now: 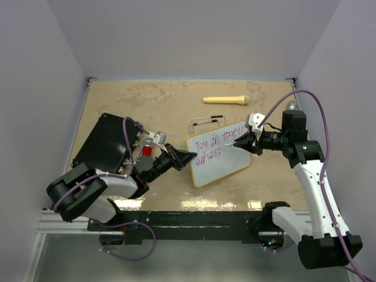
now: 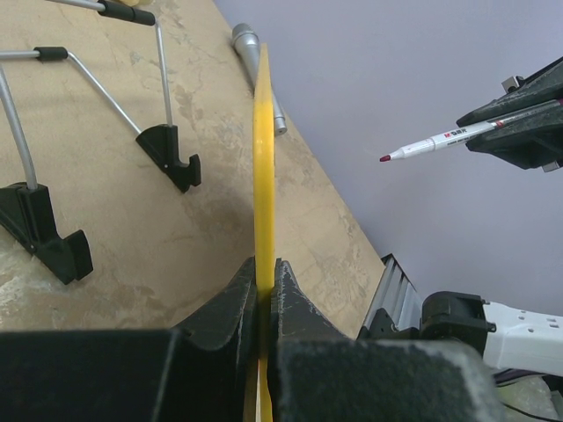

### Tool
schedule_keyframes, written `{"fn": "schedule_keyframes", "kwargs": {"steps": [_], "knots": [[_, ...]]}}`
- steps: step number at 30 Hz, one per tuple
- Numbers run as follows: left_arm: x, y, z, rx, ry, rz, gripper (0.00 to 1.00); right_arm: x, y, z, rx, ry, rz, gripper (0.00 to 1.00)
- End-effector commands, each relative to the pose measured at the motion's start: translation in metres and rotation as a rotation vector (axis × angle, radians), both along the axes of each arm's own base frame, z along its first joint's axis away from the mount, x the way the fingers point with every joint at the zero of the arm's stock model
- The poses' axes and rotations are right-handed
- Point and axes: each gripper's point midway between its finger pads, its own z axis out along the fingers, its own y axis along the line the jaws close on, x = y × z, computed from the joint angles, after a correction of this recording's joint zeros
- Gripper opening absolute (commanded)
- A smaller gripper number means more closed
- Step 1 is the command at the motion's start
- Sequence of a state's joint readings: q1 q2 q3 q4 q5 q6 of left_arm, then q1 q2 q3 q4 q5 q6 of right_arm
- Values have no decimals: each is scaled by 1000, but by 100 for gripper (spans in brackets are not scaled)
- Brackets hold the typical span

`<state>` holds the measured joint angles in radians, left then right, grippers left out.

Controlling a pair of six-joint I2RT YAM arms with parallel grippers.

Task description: Write a sentence on the whiteboard

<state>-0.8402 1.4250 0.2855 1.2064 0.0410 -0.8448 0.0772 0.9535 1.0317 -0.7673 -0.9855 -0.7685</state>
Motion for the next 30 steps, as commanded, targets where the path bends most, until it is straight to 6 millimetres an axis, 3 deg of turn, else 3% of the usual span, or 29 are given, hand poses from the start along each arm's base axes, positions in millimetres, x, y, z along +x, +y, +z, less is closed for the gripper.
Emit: {"fn": "schedule_keyframes", "kwargs": {"steps": [1, 8, 16, 30], "knots": [[4, 2, 40, -109, -117, 34, 0, 4, -1, 9, -5, -61, -2, 0], [10, 2, 35, -113, -91, 60, 0, 6, -3, -18, -20, -23, -2, 0], [9, -1, 33, -115, -88, 58, 0, 6, -2, -26, -19, -12, 6, 0], [6, -8, 34, -121, -81, 61, 0, 0, 2, -5, 4, -35, 33, 0]]}}
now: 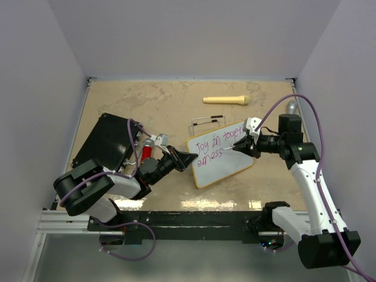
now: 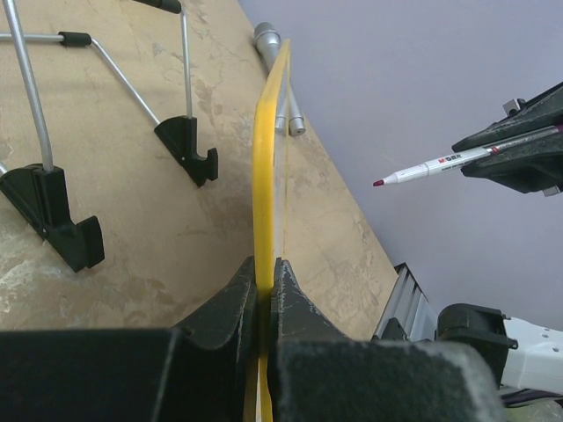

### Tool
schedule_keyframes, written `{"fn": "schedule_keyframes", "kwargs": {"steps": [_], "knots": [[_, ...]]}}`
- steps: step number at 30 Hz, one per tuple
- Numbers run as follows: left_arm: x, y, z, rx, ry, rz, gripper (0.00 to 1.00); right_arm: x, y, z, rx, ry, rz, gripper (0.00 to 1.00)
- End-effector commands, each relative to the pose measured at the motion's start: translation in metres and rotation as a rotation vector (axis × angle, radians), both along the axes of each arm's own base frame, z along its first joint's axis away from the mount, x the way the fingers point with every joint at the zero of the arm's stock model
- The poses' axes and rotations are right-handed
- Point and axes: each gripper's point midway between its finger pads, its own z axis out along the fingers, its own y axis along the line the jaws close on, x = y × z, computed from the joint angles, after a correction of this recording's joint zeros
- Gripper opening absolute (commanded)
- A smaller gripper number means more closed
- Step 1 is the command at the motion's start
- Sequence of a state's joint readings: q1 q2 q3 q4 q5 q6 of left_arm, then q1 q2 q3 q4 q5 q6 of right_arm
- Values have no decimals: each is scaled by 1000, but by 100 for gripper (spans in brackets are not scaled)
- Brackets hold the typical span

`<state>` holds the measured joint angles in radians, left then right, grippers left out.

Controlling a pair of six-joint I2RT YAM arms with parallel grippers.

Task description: Write a sentence on the whiteboard

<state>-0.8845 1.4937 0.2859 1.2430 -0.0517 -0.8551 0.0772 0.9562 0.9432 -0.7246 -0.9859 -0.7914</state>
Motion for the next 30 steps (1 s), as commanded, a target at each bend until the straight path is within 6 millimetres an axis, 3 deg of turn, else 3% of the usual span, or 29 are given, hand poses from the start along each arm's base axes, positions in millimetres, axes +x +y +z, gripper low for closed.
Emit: {"fn": "schedule_keyframes", "kwargs": {"steps": [1, 6, 30], "knots": [[4, -3, 50, -132, -118, 16, 0, 0, 2, 25, 17, -64, 23, 0], [3, 0, 51, -134, -123, 23, 0, 2, 2, 38, 19, -78, 9, 0], [1, 3, 55, -140, -139, 21, 0, -4, 2, 37, 24, -77, 22, 0]]}}
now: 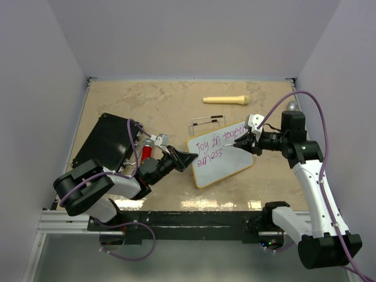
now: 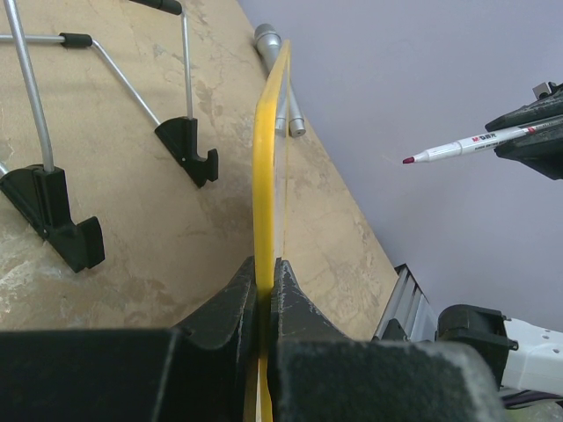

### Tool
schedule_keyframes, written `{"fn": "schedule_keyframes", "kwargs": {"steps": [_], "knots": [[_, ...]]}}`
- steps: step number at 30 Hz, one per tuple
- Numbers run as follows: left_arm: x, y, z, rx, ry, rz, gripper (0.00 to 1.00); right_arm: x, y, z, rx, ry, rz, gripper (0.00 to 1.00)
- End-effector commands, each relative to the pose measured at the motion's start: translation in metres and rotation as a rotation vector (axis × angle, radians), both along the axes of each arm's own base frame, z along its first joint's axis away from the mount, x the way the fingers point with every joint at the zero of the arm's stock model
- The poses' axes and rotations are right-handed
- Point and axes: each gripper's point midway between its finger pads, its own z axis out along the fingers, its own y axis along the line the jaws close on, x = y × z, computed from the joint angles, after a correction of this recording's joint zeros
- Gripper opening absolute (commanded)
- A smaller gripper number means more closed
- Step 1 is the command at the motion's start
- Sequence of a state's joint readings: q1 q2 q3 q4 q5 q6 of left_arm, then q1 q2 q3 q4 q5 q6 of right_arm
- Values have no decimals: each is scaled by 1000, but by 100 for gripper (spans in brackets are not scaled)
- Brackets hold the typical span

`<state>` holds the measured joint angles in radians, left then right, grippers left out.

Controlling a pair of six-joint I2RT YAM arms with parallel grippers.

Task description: Write a sentence on the whiteboard

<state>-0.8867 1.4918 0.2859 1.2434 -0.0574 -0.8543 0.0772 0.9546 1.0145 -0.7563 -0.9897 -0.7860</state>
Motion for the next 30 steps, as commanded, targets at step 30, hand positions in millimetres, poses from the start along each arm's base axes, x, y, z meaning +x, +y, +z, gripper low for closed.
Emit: {"fn": "schedule_keyframes", "kwargs": {"steps": [30], "knots": [[3, 3, 49, -126, -126, 27, 0, 12, -6, -24, -18, -9, -51, 0]]}}
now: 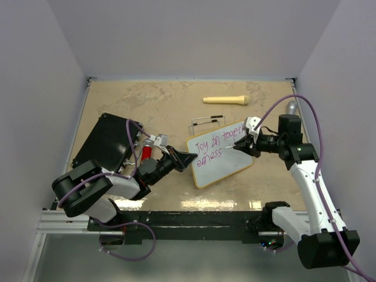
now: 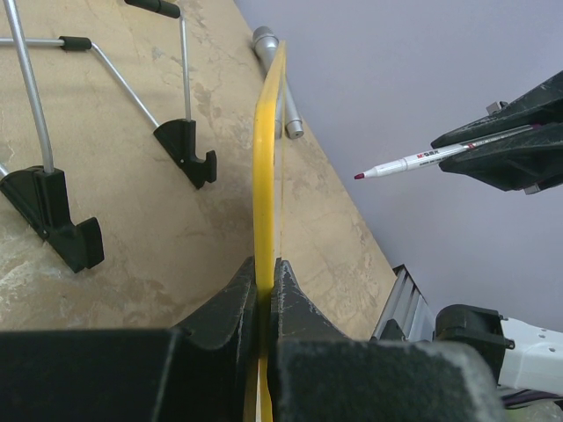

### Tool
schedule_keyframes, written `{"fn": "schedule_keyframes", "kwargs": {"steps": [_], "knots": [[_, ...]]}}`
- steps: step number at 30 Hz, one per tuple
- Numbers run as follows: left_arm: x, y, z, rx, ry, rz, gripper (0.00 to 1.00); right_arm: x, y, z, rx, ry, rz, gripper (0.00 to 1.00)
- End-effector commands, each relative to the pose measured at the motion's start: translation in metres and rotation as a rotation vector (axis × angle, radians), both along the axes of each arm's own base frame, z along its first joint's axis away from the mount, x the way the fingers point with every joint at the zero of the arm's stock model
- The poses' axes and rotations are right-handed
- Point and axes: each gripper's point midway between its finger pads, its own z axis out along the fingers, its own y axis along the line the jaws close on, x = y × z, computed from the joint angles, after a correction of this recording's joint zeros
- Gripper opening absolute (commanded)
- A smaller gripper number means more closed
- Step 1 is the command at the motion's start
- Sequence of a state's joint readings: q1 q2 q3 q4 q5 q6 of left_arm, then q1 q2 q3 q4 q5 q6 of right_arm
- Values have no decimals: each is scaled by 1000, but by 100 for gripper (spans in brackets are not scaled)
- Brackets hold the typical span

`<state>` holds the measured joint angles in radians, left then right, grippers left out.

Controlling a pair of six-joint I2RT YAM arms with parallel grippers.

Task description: Write a sentence on the whiteboard

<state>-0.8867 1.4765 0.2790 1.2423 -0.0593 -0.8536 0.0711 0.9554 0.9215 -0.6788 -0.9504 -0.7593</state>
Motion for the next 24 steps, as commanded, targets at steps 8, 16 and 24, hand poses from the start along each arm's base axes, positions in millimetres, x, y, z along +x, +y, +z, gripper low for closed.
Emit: {"fn": "schedule_keyframes", "kwargs": {"steps": [8, 16, 24], "knots": [[4, 1, 46, -118, -120, 25, 0, 4, 0, 5, 4, -44, 3, 0], [5, 1, 48, -119, -122, 28, 0, 6, -1, 5, 1, -44, -5, 0], [6, 0, 47, -114, -119, 28, 0, 7, 0, 2, 5, -37, -5, 0]]}}
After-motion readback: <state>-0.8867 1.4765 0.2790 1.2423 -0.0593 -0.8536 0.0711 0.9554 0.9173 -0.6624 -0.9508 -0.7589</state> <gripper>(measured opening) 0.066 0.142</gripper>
